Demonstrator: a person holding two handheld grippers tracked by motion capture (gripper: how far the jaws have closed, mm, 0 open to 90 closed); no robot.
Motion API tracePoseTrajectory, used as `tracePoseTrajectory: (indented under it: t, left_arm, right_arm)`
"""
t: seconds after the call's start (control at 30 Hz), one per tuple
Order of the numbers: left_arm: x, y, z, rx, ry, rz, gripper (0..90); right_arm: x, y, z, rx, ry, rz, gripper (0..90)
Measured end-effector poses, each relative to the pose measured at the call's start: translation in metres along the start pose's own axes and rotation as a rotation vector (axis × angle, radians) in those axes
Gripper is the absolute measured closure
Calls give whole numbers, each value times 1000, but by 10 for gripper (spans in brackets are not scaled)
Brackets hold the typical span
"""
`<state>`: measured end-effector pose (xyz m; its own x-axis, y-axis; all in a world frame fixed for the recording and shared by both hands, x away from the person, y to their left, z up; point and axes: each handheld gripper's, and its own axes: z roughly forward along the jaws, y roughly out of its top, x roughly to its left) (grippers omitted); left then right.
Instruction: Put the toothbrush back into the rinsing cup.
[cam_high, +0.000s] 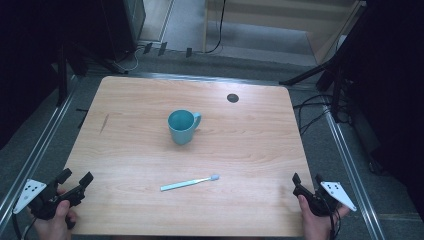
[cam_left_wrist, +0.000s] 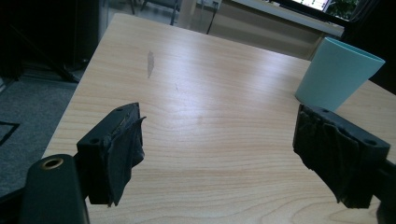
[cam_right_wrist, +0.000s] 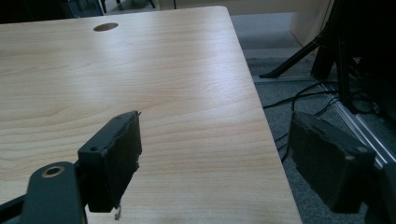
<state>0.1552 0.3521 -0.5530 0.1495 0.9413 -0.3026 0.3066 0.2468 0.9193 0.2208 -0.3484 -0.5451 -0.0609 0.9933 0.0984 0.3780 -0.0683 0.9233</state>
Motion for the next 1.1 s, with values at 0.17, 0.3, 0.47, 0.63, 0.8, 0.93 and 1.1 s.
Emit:
tracePoseTrajectory:
  t: [0.17, 0.3, 0.47, 0.63, 0.8, 0.93, 1.1]
  left_arm:
    - [0, 1, 0, -5, 16, -6, 218]
    - [0, 2, 1, 5, 17, -8, 217]
    - [-5, 4, 1, 8, 32, 20, 250]
    - [-16, 11, 4, 22, -3, 60, 309]
    - [-41, 19, 15, 80, -85, 187, 359]
    - [-56, 28, 24, 142, -152, 277, 370]
    - [-70, 48, 35, 202, -223, 353, 353]
  right_arm:
    - [0, 0, 0, -1, 0, -3, 174]
    - [0, 0, 0, -6, -17, -22, 159]
    - [2, 0, 1, -2, -26, -32, 159]
    - [1, 0, 1, -2, -20, -23, 159]
    - [0, 0, 1, -1, -17, -8, 158]
    - [-1, 0, 1, -2, -14, -3, 159]
    - [-1, 1, 1, 0, -9, -7, 159]
